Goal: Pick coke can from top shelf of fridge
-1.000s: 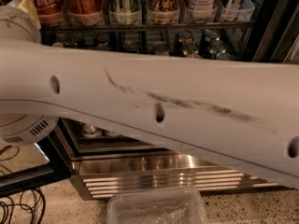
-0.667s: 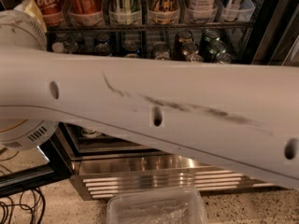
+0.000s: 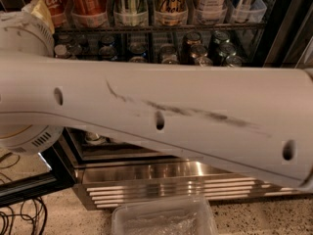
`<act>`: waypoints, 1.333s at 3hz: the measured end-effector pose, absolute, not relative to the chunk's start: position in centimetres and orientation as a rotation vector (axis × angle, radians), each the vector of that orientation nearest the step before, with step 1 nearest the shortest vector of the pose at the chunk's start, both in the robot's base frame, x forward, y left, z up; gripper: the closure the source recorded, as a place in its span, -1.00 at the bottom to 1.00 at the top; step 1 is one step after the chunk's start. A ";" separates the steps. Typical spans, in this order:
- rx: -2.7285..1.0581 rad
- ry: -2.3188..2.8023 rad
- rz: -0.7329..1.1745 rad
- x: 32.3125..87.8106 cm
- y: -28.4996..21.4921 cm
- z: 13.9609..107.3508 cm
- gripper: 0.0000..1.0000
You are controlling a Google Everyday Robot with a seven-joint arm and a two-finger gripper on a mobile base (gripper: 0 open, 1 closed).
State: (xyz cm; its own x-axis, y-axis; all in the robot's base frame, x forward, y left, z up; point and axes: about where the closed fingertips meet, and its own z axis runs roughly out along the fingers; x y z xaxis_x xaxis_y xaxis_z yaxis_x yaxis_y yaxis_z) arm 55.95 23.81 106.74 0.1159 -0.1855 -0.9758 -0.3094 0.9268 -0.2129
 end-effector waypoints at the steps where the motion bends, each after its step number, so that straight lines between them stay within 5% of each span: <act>1: -0.416 1.441 0.100 57.8 24.1 107.2 -0.10; 4: -0.403 1.410 0.060 60.8 23.9 107.7 -0.10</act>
Offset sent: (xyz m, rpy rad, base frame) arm 0.0604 0.0073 0.0056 0.0052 -0.0500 0.0124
